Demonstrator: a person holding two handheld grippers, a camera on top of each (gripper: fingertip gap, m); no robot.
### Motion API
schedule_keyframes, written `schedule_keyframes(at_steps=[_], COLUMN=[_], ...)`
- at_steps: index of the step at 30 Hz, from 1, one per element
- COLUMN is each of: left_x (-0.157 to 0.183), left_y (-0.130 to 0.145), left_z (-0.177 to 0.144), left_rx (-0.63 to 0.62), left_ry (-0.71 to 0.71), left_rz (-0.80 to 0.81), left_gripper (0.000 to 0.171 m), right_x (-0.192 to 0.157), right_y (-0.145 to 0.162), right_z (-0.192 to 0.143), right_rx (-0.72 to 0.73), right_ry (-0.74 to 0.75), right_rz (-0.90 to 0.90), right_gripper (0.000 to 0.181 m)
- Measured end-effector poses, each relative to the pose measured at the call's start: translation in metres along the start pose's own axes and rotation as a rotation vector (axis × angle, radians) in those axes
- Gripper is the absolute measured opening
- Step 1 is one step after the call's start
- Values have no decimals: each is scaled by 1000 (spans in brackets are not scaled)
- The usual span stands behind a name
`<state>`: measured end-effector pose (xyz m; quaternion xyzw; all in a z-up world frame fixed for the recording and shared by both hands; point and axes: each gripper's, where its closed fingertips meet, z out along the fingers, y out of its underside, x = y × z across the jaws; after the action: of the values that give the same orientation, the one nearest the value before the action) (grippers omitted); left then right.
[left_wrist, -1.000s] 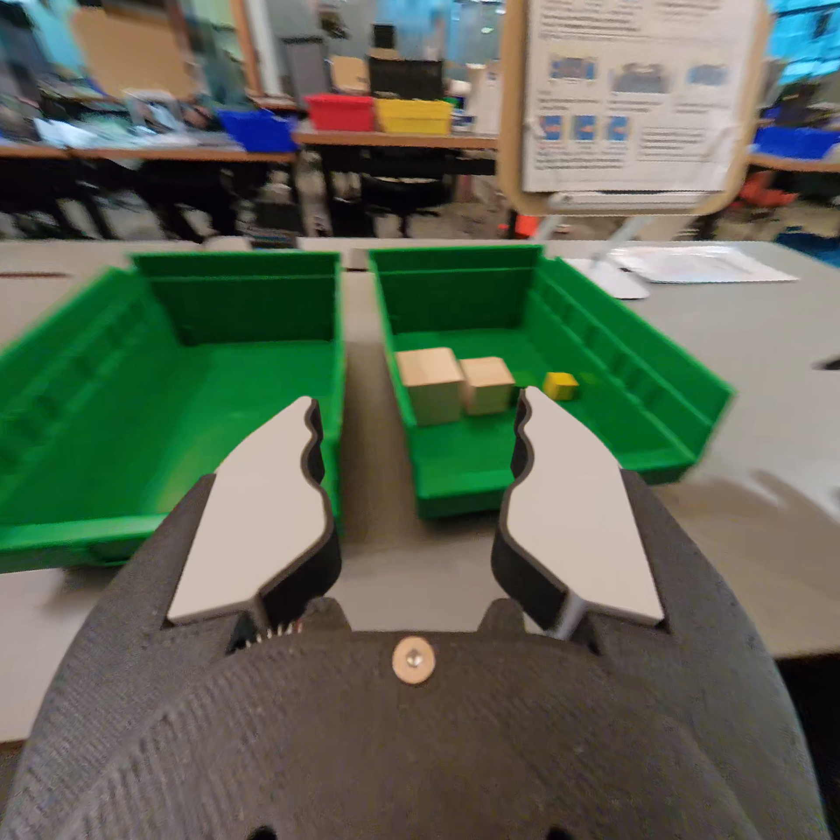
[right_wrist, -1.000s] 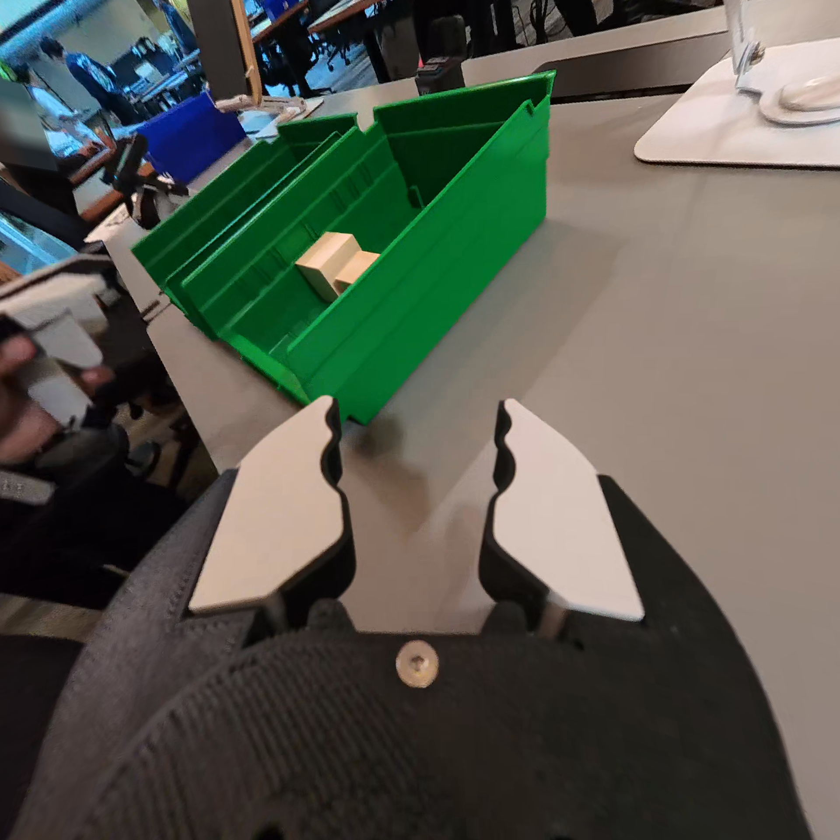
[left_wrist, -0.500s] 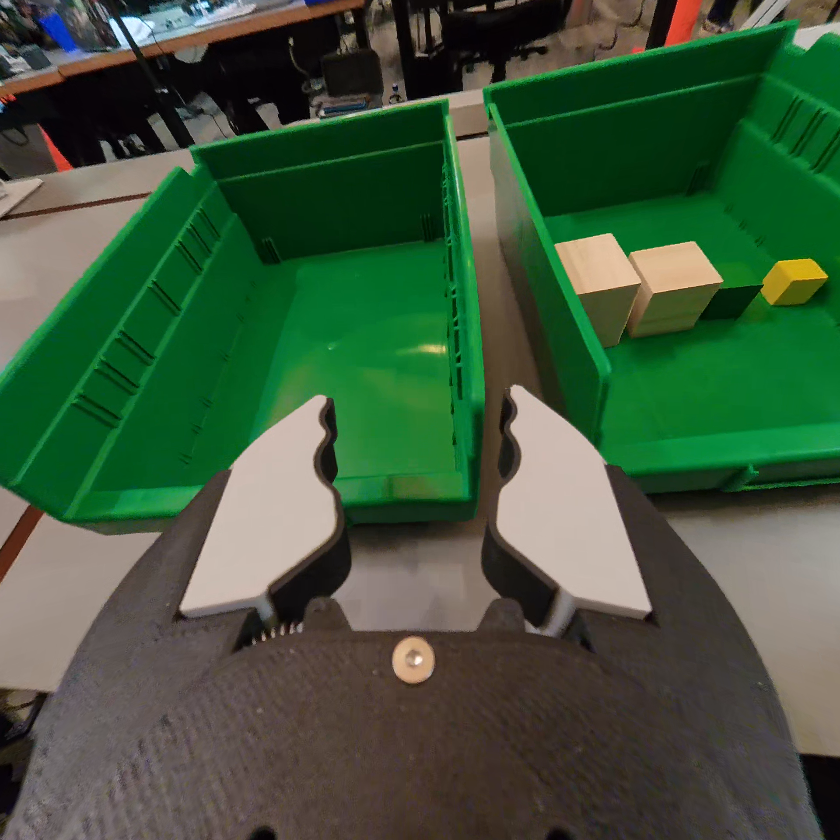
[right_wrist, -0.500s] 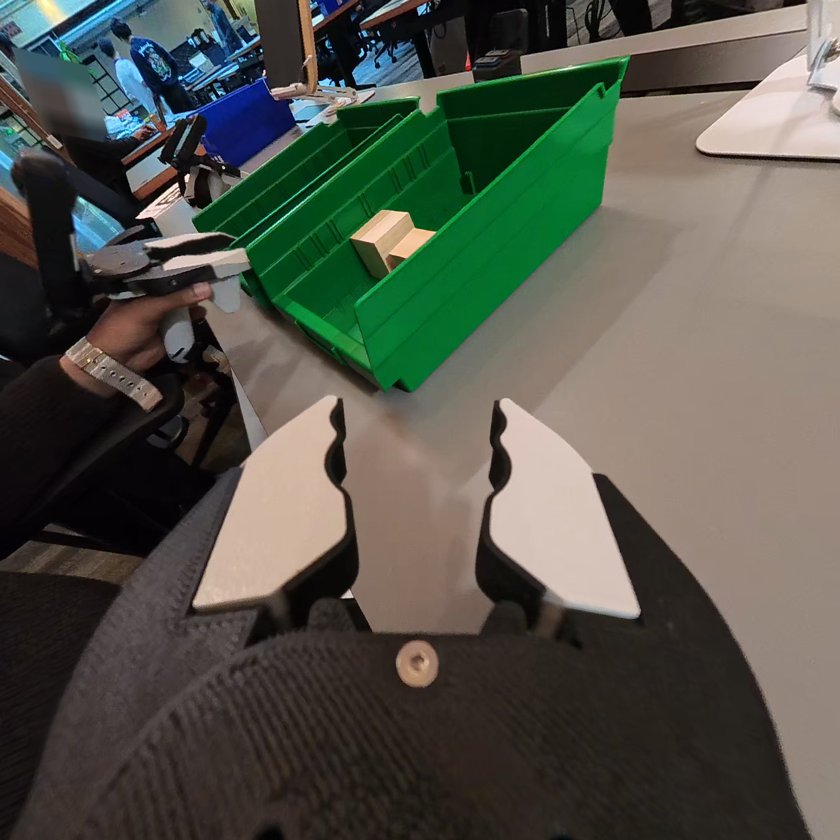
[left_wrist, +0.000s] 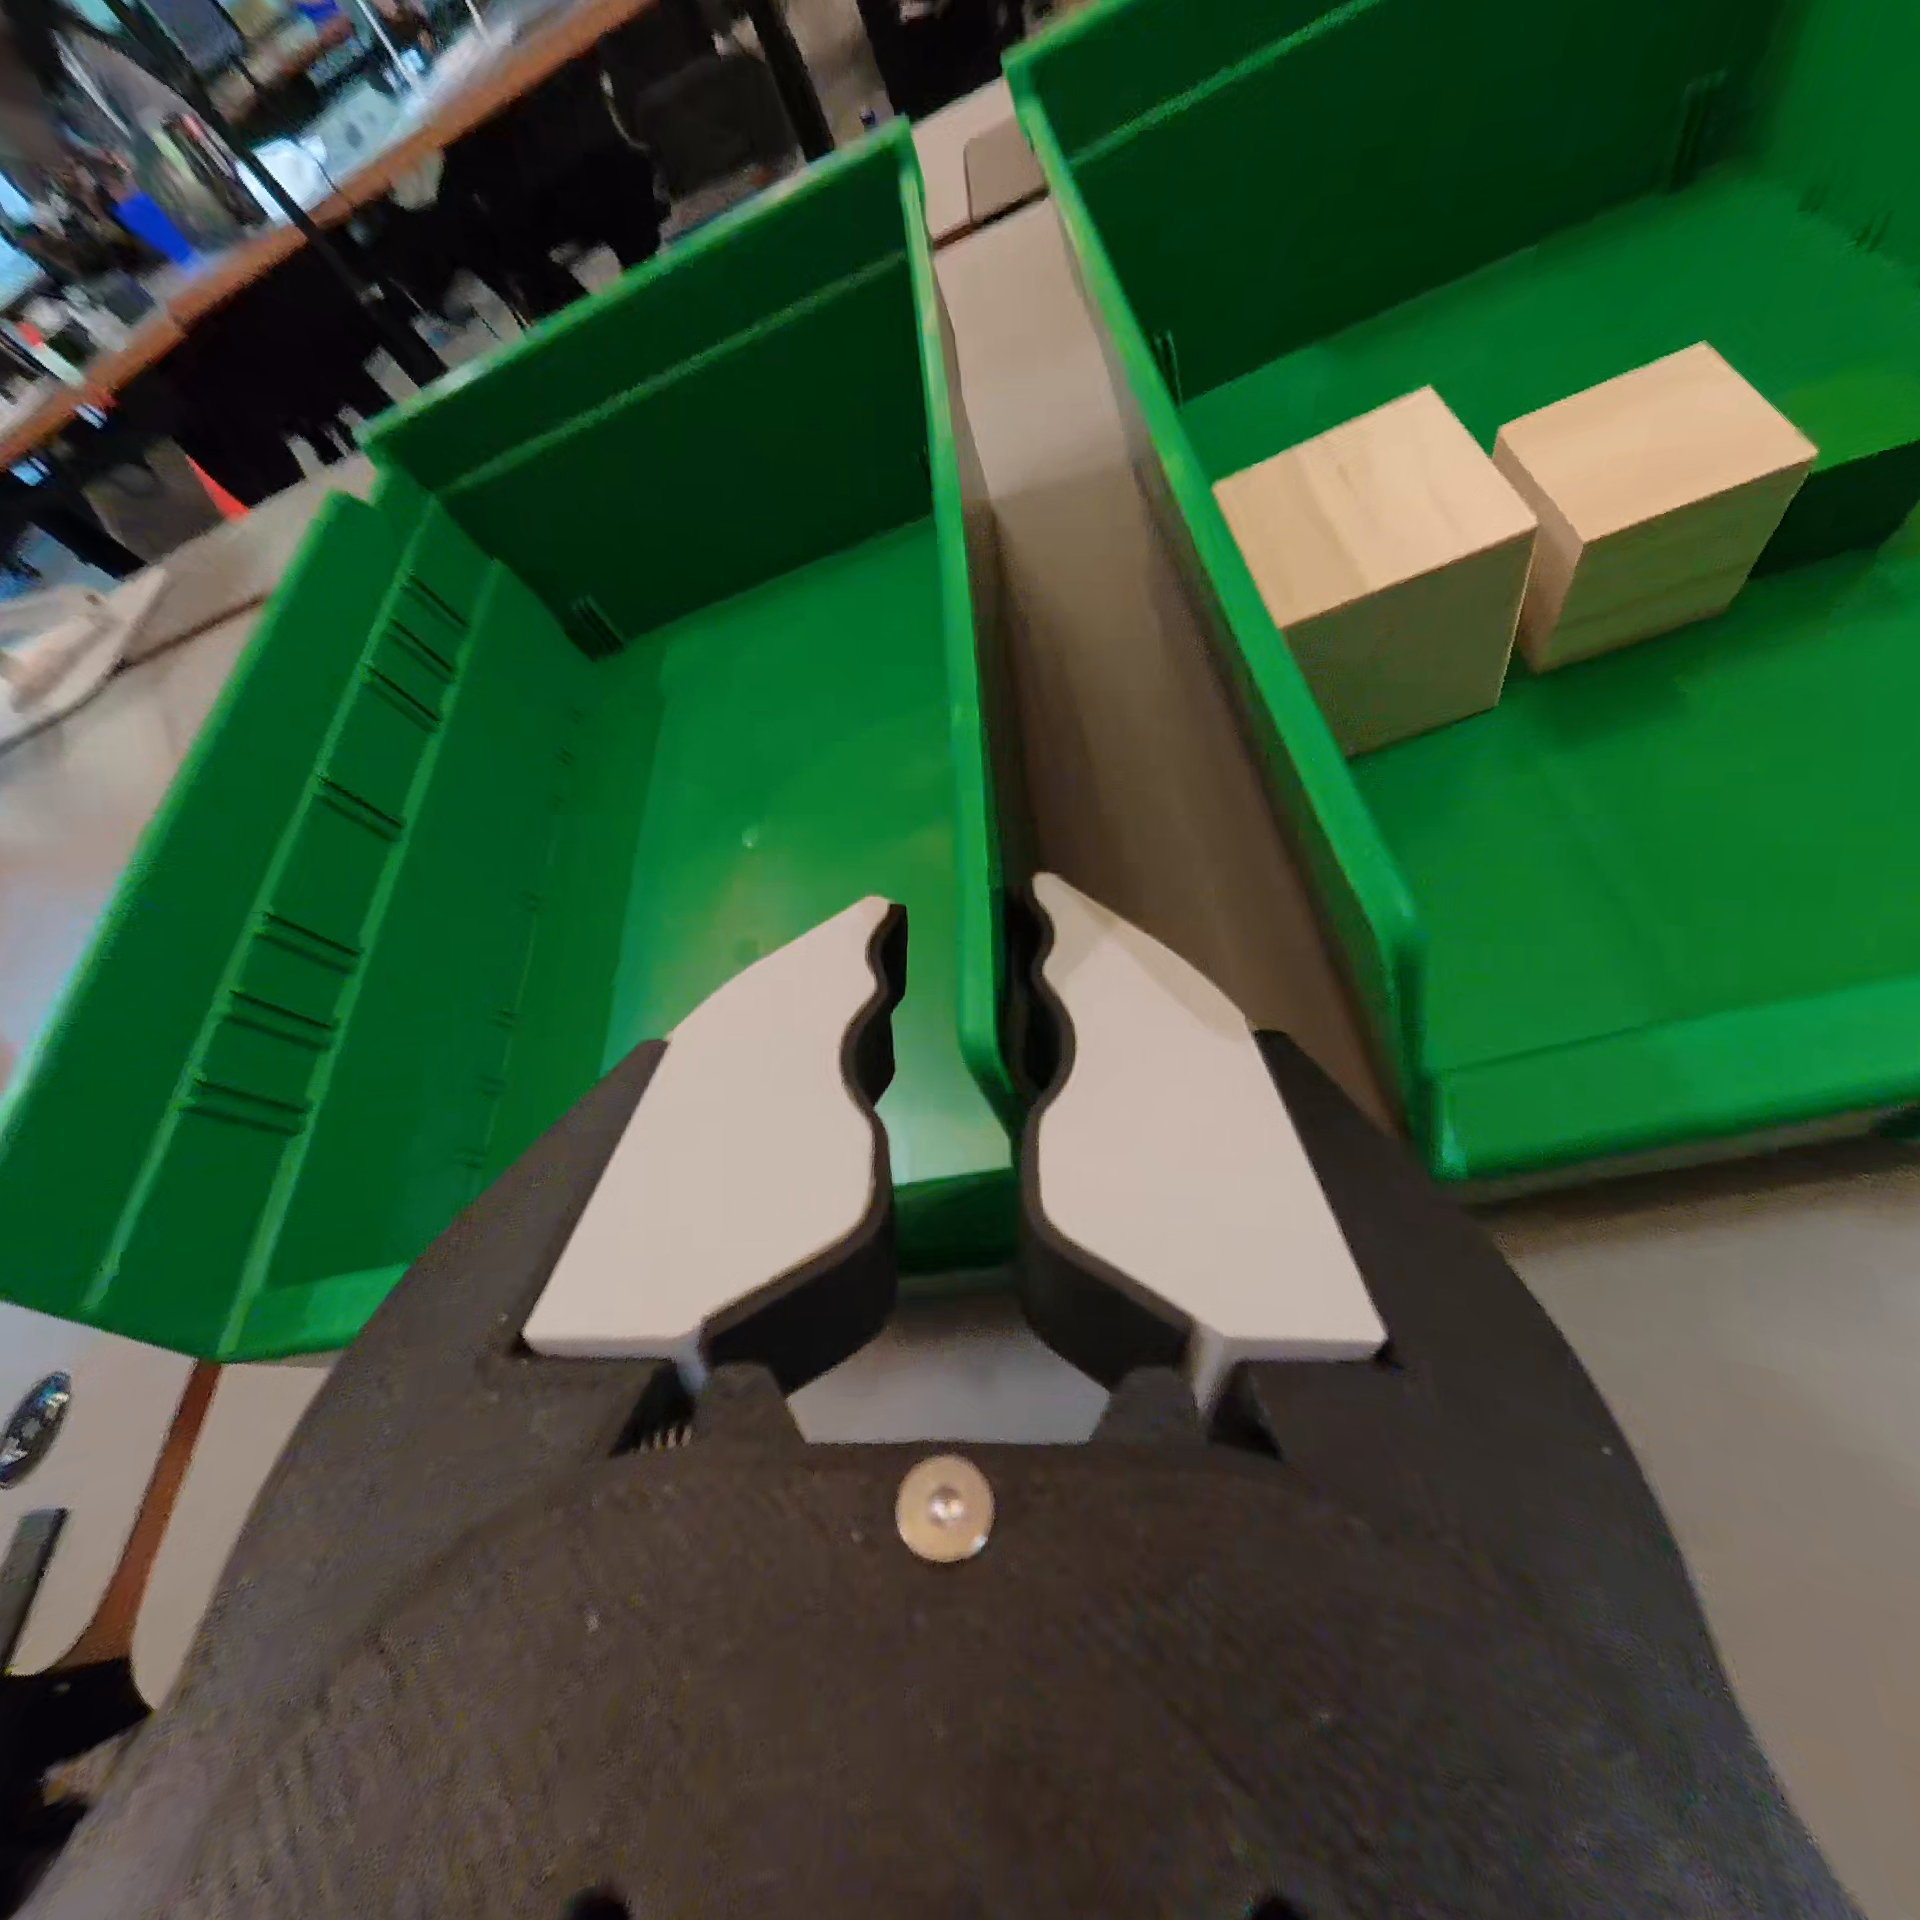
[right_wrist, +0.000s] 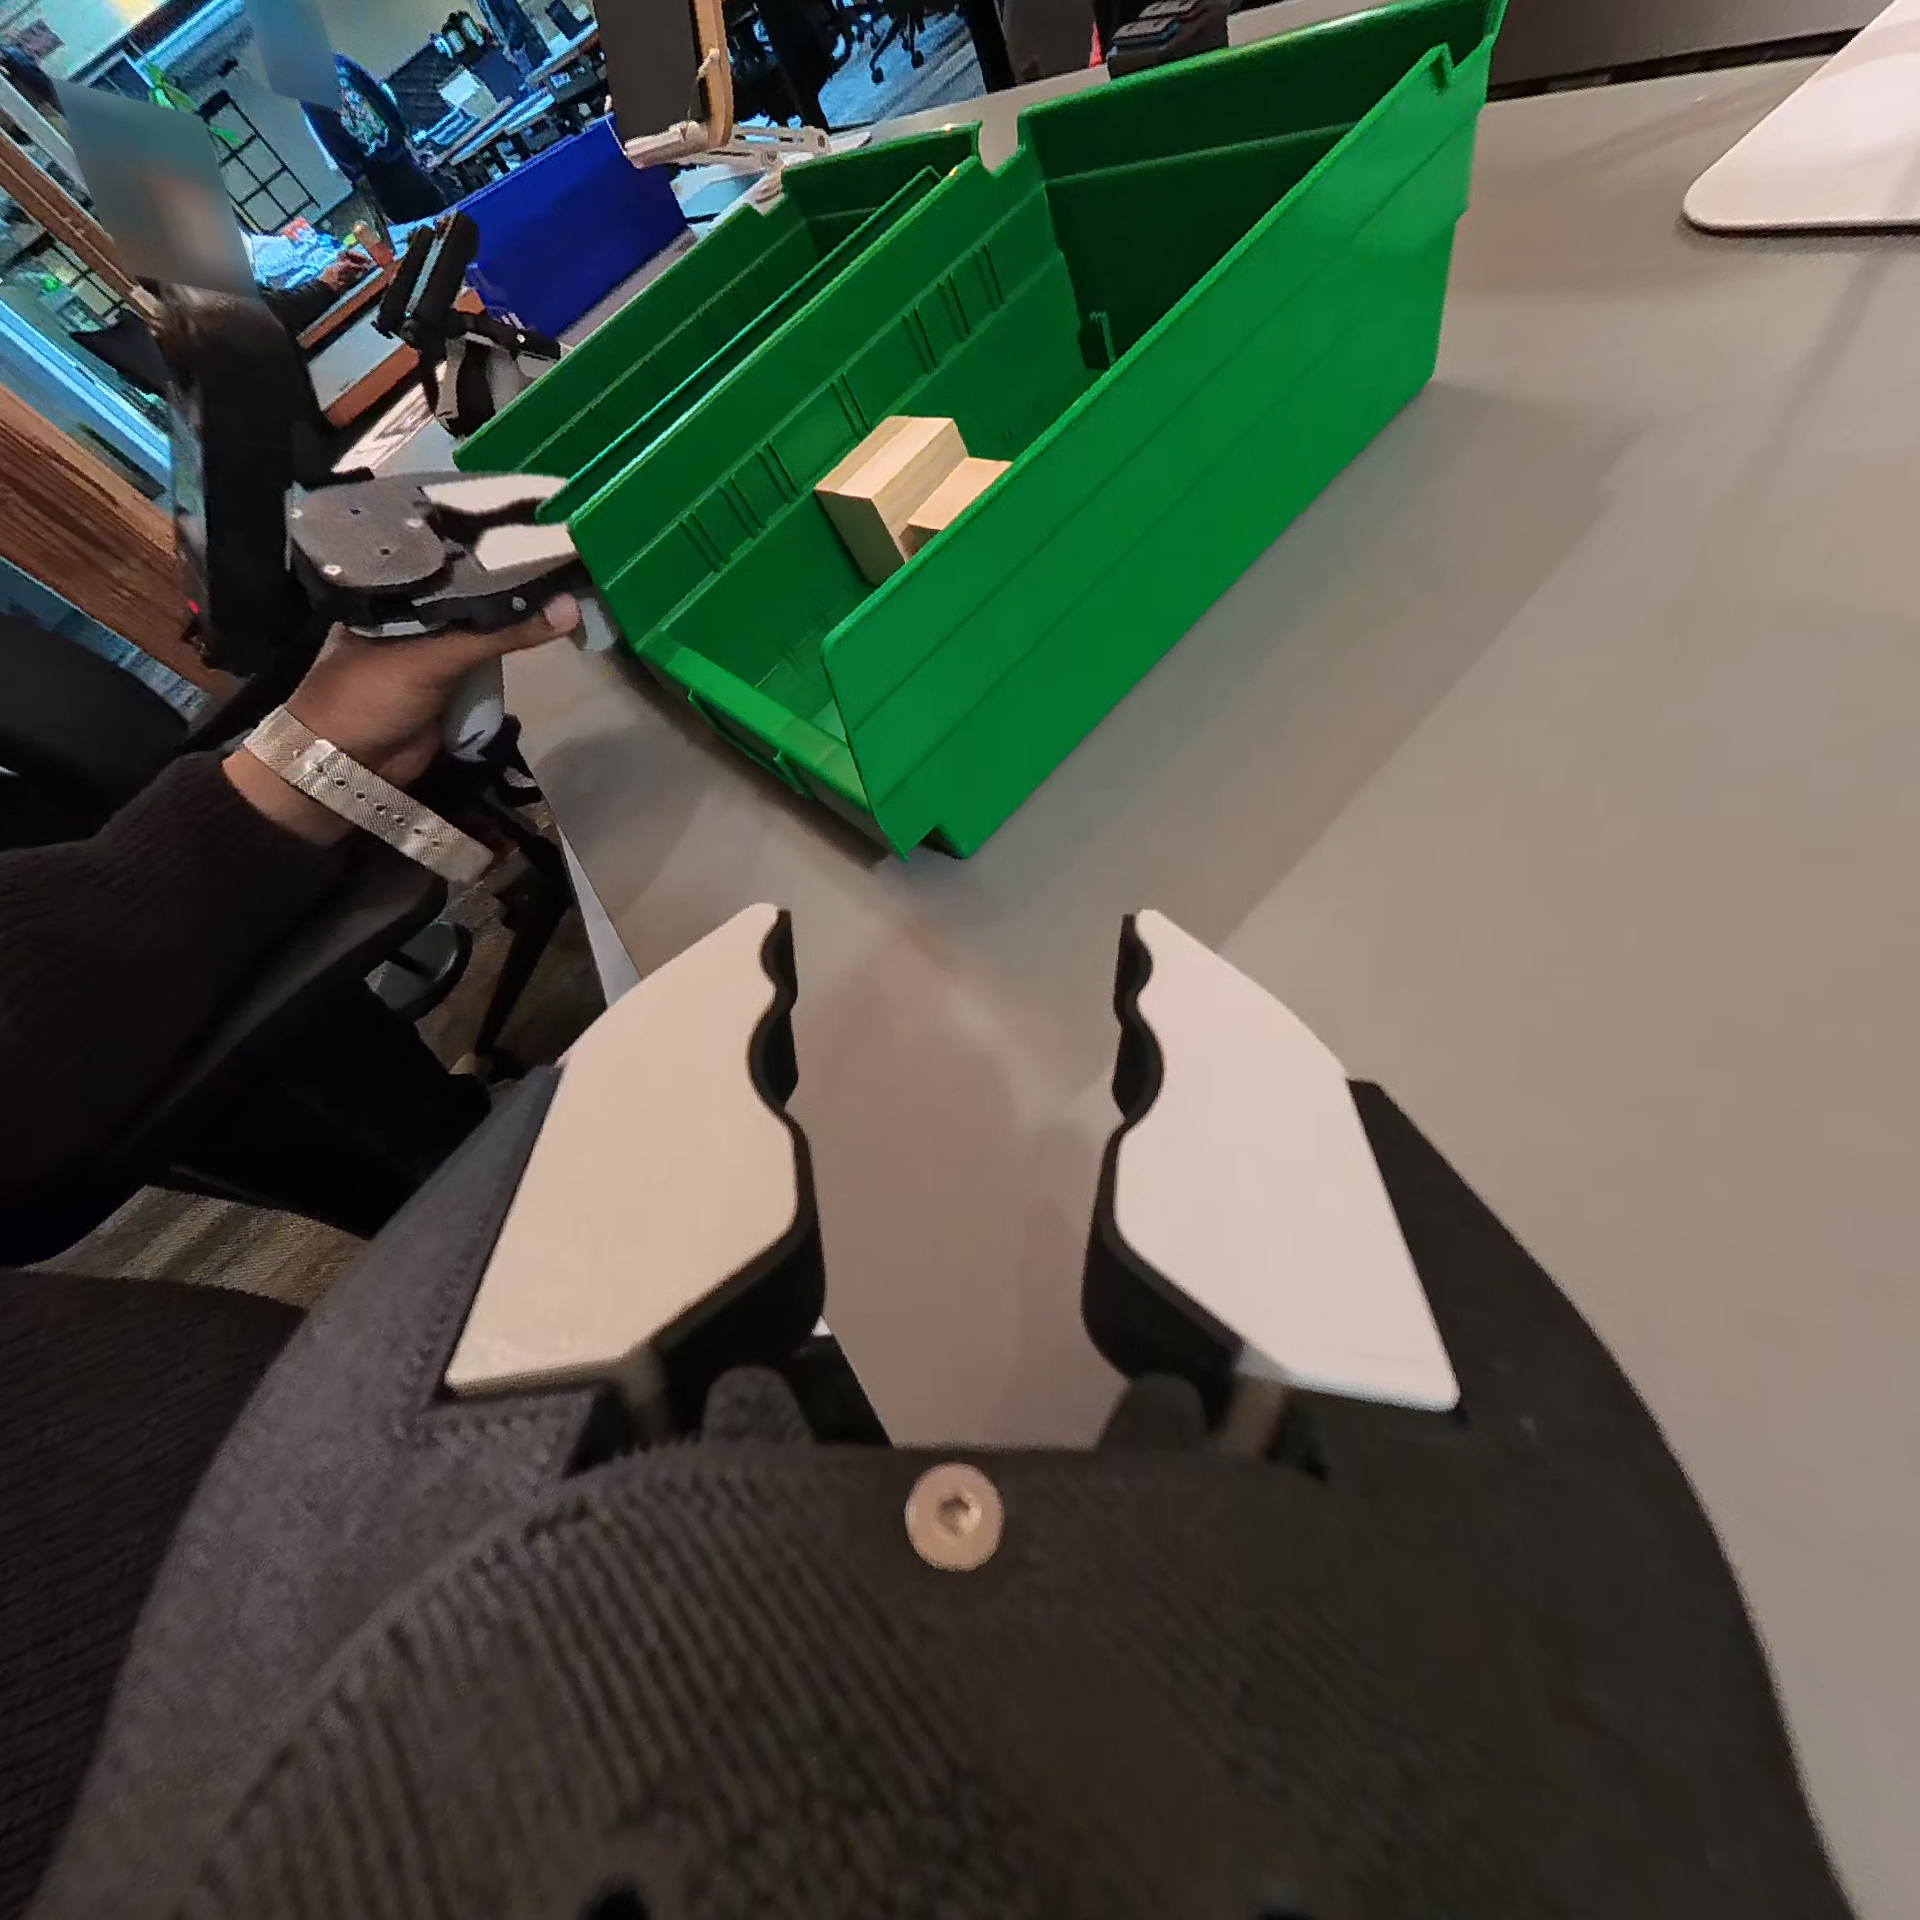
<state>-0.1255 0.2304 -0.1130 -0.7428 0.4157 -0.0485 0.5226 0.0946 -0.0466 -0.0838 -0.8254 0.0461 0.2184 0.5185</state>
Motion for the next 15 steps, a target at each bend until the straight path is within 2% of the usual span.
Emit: schedule_keyframes(at_steps=[3, 7, 15], left_x=[-1, 6, 7], left_y=[-11, 1, 0], left_z=[-2, 9, 11], left_rx=[46, -26, -45], left_ry=[-8, 49, 65], left_rz=[14, -4, 23], left_gripper=[18, 18, 14], right_x=[0, -1, -1], right_y=[1, 2, 8], right_z=[0, 1, 4], right_rx=[-4, -11, -32], right_ry=[-1, -5, -18], right_rz=[-1, 2, 25], right_gripper=[60, 60, 59])
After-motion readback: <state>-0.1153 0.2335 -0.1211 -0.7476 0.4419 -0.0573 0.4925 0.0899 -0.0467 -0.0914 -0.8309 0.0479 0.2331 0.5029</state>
